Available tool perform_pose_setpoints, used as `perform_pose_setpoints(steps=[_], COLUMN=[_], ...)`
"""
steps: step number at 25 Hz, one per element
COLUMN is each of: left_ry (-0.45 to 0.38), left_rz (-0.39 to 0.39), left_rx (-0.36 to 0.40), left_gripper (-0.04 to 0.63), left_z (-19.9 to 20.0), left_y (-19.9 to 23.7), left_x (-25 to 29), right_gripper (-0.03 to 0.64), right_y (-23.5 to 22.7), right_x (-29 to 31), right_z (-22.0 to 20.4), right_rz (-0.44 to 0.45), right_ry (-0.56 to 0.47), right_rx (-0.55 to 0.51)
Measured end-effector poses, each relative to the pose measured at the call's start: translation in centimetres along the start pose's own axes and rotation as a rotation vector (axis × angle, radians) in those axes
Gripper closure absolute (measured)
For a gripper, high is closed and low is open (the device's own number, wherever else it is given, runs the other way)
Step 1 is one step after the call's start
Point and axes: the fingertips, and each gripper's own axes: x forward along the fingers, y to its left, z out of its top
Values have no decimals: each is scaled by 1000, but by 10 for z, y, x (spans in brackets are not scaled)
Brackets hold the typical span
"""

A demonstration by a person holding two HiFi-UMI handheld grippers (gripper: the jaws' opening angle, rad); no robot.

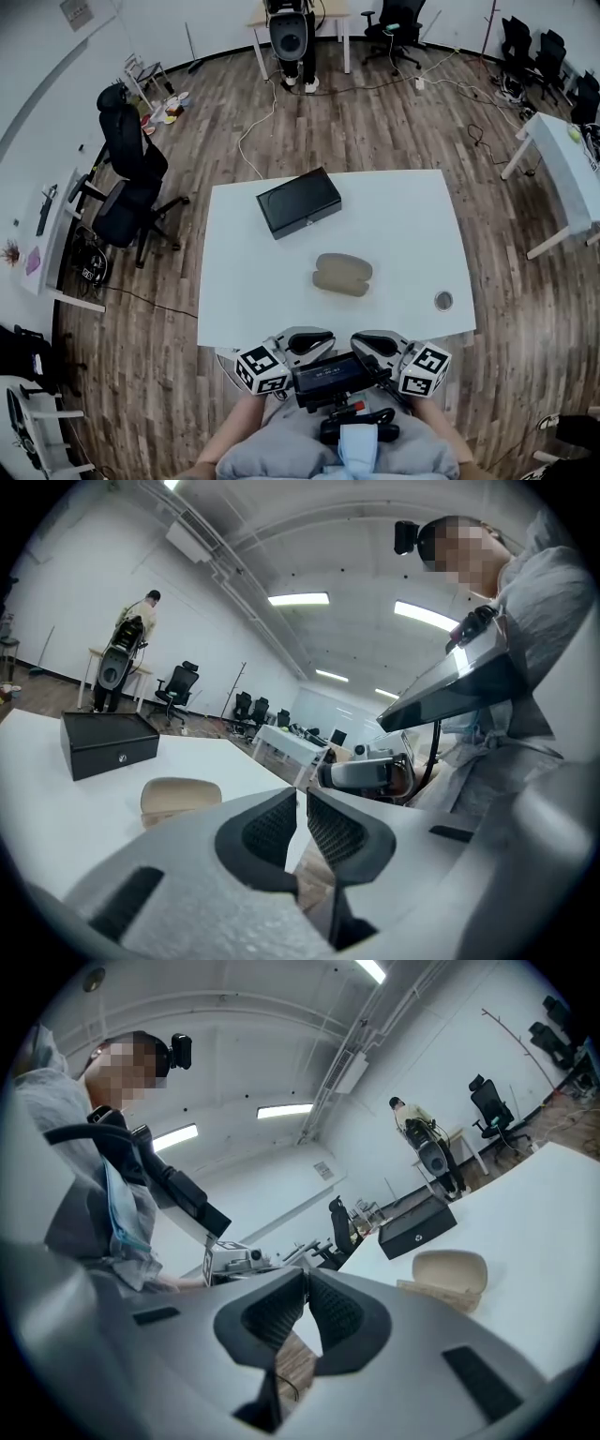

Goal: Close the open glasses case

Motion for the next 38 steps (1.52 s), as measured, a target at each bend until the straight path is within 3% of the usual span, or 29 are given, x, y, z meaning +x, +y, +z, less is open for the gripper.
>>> perform_pose_setpoints(steps=[15, 24, 30, 38], left_ry=[28, 12, 22, 135], left_rz=[-55, -41, -28, -13], left_rx=[34, 1, 34, 126], left_gripper=[552, 552, 552, 551], left_z=[19, 24, 29, 56], left_y=[16, 35, 51, 113], left_x=[25, 13, 13, 18], right_gripper=[584, 584, 584, 583], right_y=[-33, -38, -46, -95], right_x=[-5, 6, 9, 19], right_z=[27, 31, 39, 53], right_rz=[-45, -62, -60, -108], right_ry=[-30, -42, -52, 93], right_rx=[4, 22, 13, -106])
